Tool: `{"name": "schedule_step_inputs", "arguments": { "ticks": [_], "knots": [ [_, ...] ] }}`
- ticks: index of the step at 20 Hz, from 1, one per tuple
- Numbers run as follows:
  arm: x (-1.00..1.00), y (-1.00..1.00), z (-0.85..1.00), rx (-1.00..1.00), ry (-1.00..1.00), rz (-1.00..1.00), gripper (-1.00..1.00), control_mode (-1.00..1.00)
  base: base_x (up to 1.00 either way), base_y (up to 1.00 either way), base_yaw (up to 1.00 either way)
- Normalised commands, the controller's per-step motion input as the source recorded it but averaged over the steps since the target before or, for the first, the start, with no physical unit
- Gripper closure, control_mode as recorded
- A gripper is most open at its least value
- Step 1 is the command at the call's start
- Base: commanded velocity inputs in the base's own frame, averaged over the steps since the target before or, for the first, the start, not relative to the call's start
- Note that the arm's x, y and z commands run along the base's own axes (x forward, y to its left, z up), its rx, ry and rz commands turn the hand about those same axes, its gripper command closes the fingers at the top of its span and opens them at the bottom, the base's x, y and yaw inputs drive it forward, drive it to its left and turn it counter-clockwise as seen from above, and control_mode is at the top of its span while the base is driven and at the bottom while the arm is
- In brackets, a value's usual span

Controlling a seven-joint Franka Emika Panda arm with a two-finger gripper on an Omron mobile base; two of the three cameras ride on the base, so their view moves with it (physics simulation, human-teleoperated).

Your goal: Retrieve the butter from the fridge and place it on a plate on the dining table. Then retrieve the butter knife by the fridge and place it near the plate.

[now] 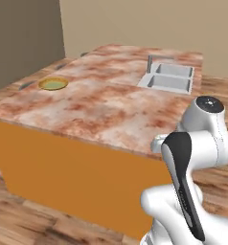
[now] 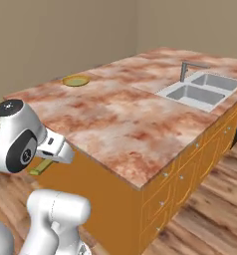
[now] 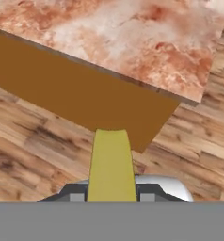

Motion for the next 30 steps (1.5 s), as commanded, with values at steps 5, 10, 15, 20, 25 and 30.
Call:
{"name": "schedule_step_inputs", "arguments": {
  "ticks": [5, 10, 15, 20, 25, 30],
  "knots": [
    [0.00, 0.00, 0.00, 0.00, 0.00, 0.00, 1.00, 1.00, 0.15, 0.38, 0.54],
    [0.00, 0.00, 0.00, 0.00, 0.00, 0.00, 1.00, 1.00, 0.56, 0.68, 0.46],
    [0.00, 0.00, 0.00, 0.00, 0.00, 0.00, 1.00, 1.00, 0.76, 0.37, 0.47],
    [0.00, 0.00, 0.00, 0.00, 0.00, 0.00, 1.00, 1.00, 0.99, 0.14, 0.31],
    [0.00, 0.00, 0.00, 0.00, 0.00, 0.00, 1.00, 1.00, 1.00, 0.62, 0.04],
    [0.00, 0.00, 0.00, 0.00, 0.00, 0.00, 1.00, 1.00, 0.97, 0.54, -0.01]
  ]
}}
